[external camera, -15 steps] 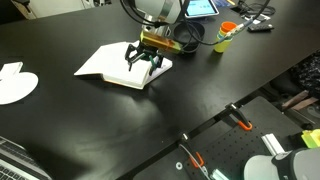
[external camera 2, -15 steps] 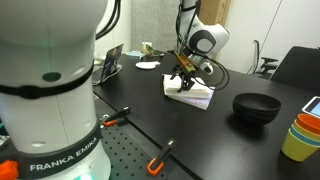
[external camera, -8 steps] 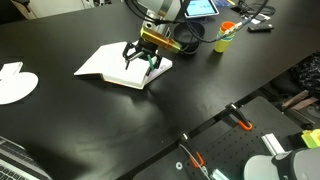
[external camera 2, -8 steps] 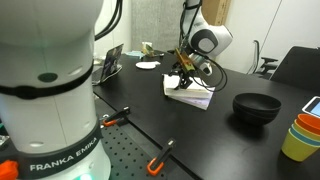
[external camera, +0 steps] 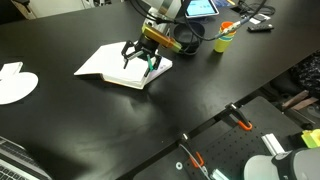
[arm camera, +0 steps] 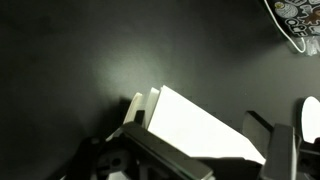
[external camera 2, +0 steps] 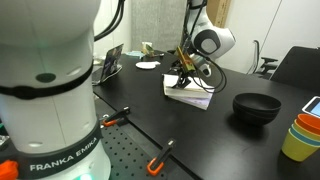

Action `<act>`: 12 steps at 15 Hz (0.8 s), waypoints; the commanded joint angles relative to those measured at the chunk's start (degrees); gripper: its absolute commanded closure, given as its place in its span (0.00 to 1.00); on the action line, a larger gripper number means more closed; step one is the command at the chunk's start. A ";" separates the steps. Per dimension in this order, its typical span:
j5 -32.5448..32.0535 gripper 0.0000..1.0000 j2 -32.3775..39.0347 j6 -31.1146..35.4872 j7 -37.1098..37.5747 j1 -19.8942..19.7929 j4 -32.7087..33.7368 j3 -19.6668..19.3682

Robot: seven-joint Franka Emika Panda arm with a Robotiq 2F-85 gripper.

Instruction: Open the book, then flip a few pages

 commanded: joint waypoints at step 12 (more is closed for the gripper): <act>8.63 0.00 2.15 -5.10 -5.65 -0.19 3.65 0.92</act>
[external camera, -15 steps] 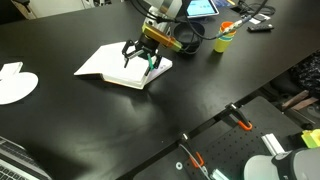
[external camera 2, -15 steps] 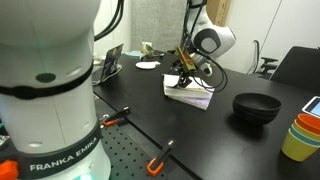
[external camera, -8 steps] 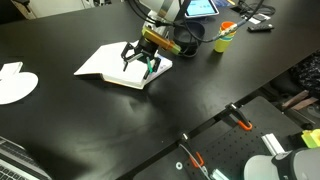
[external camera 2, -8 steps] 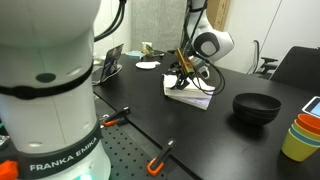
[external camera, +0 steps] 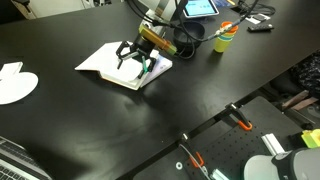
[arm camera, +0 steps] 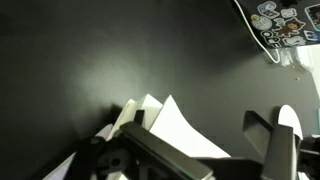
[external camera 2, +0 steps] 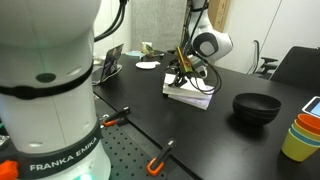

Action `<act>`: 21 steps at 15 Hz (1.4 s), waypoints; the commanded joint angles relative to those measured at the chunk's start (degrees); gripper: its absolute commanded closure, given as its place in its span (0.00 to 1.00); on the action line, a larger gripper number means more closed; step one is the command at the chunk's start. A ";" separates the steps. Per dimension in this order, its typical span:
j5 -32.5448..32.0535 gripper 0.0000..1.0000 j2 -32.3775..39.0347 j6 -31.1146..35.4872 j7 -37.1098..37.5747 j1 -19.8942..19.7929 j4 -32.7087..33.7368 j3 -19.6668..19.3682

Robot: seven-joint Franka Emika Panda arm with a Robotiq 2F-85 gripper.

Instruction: Open the book, then flip a few pages

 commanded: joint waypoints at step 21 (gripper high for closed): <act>12.45 0.58 -2.20 8.51 8.37 6.20 -2.63 -4.46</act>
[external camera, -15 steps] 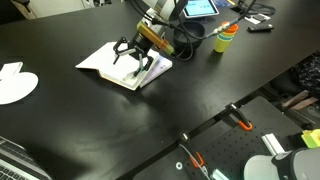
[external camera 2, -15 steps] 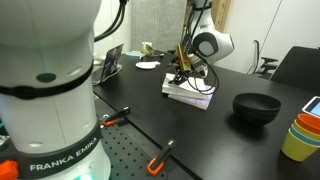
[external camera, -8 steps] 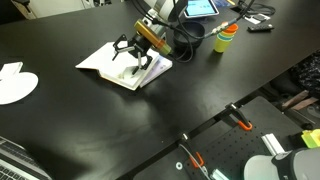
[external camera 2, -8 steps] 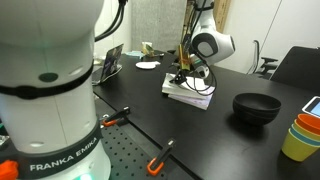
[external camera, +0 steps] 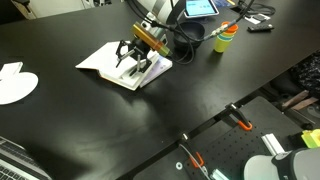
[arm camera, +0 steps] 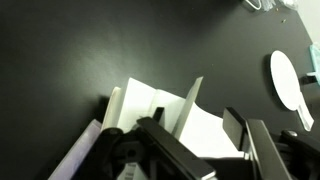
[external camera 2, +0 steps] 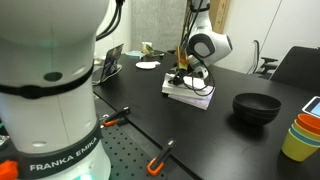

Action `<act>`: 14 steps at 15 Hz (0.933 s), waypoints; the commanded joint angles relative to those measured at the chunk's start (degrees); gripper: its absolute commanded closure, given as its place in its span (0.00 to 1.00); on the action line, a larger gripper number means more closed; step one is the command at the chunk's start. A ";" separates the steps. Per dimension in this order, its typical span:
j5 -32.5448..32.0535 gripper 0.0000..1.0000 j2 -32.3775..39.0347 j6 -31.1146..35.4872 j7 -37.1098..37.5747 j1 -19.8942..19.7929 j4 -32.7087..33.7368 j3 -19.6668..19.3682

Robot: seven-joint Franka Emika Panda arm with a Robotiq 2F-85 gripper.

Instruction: Open the book, then flip a few pages

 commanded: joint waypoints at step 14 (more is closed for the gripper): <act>-18.18 0.95 -11.78 17.40 7.92 10.18 -6.92 -1.00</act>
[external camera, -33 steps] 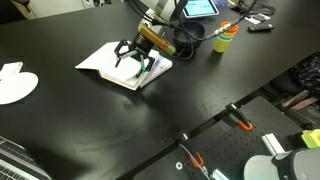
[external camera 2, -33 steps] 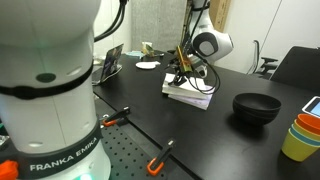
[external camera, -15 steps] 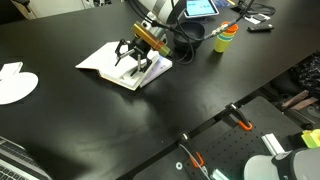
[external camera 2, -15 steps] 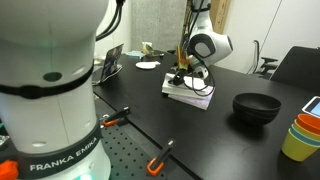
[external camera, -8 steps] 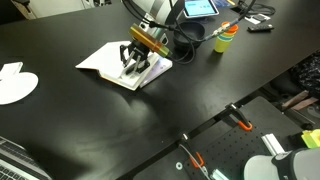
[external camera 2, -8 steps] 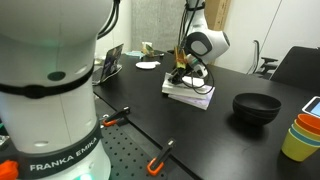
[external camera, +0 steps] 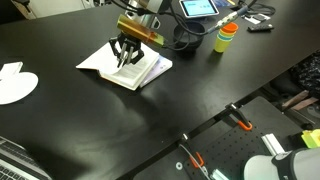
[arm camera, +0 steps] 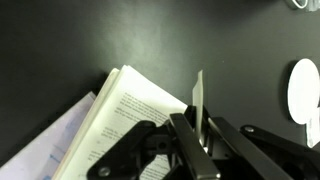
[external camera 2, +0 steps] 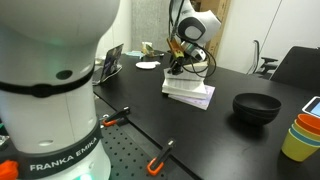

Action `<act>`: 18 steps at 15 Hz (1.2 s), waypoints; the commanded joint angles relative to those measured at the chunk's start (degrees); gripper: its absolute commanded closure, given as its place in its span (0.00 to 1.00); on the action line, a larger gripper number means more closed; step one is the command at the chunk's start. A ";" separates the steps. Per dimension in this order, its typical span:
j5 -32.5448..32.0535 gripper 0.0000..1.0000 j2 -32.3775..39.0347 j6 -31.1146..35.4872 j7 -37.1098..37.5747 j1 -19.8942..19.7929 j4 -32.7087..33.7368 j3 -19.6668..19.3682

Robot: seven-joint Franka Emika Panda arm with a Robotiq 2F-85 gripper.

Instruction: Open the book, then flip a few pages

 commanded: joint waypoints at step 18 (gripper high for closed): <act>-61.43 0.95 7.91 4.45 41.23 18.19 21.32 -10.59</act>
